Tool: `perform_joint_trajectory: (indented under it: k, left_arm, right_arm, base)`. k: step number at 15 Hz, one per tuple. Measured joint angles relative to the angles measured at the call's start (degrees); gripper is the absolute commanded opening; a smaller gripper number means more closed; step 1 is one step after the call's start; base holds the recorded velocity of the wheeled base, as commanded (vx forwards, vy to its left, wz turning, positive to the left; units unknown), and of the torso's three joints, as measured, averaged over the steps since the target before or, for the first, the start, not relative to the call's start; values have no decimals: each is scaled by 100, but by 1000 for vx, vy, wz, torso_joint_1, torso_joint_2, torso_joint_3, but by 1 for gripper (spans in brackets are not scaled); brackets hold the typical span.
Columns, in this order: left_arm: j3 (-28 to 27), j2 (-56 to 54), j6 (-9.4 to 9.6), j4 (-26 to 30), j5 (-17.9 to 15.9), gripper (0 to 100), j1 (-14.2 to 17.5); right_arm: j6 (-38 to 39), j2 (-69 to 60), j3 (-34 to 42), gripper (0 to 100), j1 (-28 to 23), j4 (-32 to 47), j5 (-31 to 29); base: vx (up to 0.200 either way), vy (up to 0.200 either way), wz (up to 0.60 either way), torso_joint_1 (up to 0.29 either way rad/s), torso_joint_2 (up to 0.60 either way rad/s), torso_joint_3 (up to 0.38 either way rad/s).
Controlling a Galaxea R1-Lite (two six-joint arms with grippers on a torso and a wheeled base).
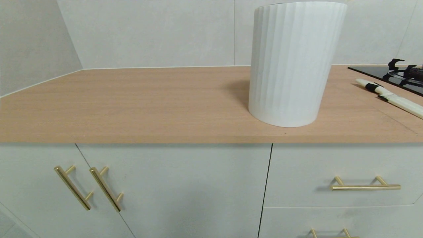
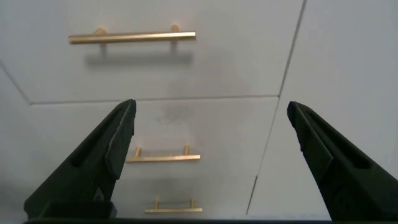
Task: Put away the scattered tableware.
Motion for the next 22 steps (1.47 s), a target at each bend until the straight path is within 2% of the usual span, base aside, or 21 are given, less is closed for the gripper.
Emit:
perform_joint_trajectory:
  k: [14, 20, 22]
  left_arm:
    - [0, 0, 1, 2, 2, 100, -1]
    - [0, 0, 6, 2, 2, 100, -1]
    - [0, 0, 1, 4, 2, 100, 5]
  right_arm:
    - [-9, 0, 0, 100, 2, 0, 0]
    - [-11, 0, 0, 100, -2, 0, 0]
    - [-9, 0, 0, 100, 5, 0, 0]
  base:
    - [0, 0, -43, 1, 0, 0]
    - [0, -200, 0, 6, 2, 1]
    - [0, 0, 0, 0, 0, 0]
